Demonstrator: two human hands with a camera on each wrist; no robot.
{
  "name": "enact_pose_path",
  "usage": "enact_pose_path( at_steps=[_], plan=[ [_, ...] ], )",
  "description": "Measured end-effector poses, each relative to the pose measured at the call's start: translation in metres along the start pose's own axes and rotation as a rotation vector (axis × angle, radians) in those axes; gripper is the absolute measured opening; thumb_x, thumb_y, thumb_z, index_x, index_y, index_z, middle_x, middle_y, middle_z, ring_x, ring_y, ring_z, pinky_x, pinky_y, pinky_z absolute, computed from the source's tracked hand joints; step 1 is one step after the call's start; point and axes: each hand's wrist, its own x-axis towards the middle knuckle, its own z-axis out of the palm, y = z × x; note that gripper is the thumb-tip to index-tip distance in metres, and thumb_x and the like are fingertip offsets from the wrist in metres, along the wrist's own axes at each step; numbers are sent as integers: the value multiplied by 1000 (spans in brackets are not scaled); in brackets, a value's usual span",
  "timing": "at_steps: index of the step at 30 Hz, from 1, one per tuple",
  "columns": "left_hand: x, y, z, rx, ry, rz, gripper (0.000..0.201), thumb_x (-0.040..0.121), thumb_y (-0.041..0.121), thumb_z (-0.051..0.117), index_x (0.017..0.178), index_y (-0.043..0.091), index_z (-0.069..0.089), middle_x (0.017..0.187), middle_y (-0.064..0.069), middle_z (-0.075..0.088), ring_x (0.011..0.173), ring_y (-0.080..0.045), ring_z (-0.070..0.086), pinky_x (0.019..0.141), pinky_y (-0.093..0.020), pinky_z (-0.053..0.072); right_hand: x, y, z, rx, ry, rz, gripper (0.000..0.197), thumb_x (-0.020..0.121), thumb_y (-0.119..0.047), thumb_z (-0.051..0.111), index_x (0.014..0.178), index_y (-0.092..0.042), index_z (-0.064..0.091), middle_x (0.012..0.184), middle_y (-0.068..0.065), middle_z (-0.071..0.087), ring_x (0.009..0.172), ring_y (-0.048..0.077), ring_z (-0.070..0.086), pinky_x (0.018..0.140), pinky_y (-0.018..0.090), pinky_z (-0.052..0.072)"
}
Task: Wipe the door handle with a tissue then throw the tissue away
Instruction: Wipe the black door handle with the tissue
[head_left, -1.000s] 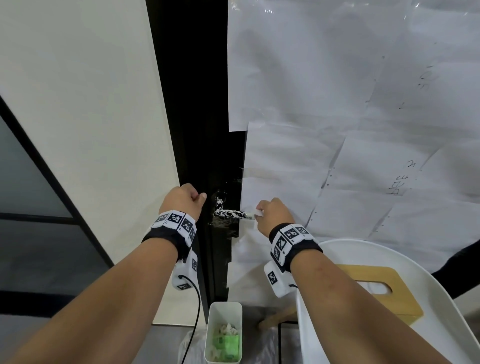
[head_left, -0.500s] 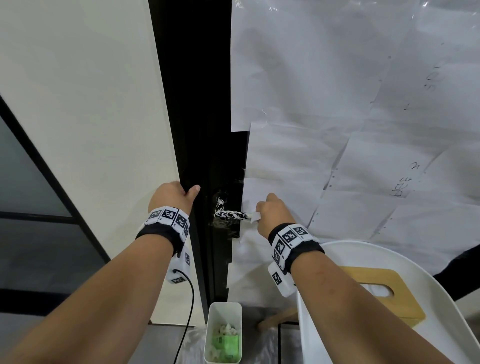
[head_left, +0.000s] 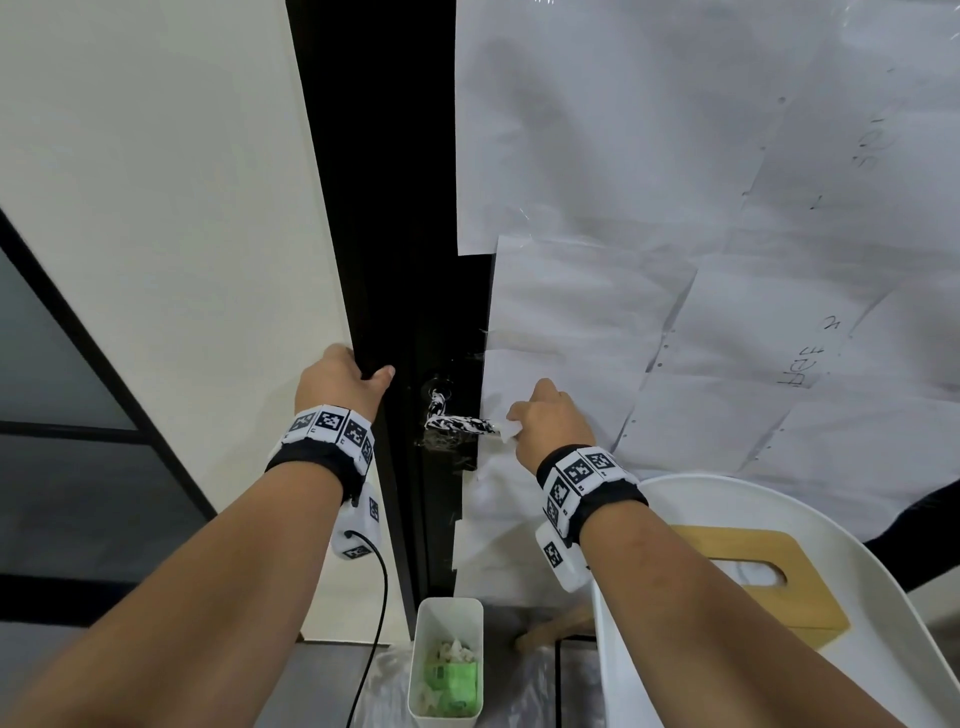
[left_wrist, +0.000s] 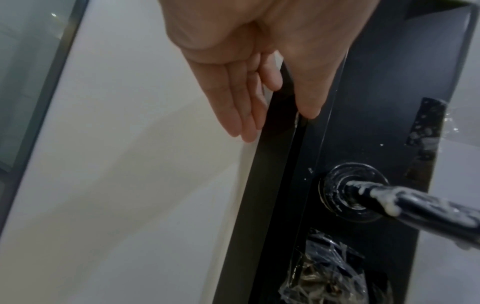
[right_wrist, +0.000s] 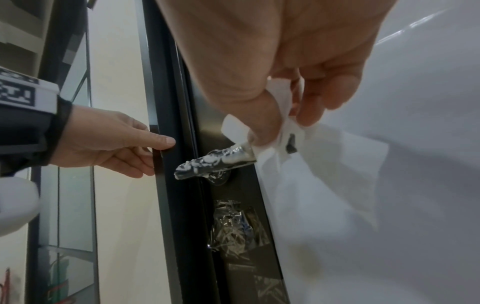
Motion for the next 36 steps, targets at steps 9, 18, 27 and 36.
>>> enact_pose_path(
  at_steps=[9,18,27,36],
  plan=[
    [-7,1,-1,-31,22,47,35,85,42,64,94,11,52,72,-3,55,67,-25,54,59,-30,43,-1,-6,-2,-17,31,-14,29,82,6,47,106,-2,61,112,12,46,96,31,52,76,40,52],
    [-7,2,-2,-40,11,52,33,86,41,64,96,11,53,74,-3,53,68,-25,52,59,-30,42,-3,-6,-11,-9,-1,-17,26,84,1,50,107,-3,61,112,12,47,99,32,53,79,41,52],
    [-7,1,-1,-42,3,39,32,86,41,63,88,14,47,66,0,48,65,-26,53,58,-30,42,-5,-7,-12,-38,-2,-11,26,85,-4,53,109,-4,63,114,11,50,102,32,54,79,38,51],
    [-9,2,-1,-24,-2,38,33,87,42,62,93,12,48,76,-7,54,67,-28,53,58,-31,42,-6,-3,-3,-44,47,7,30,84,-1,51,110,-6,65,115,10,47,108,29,46,80,38,50]
  ],
)
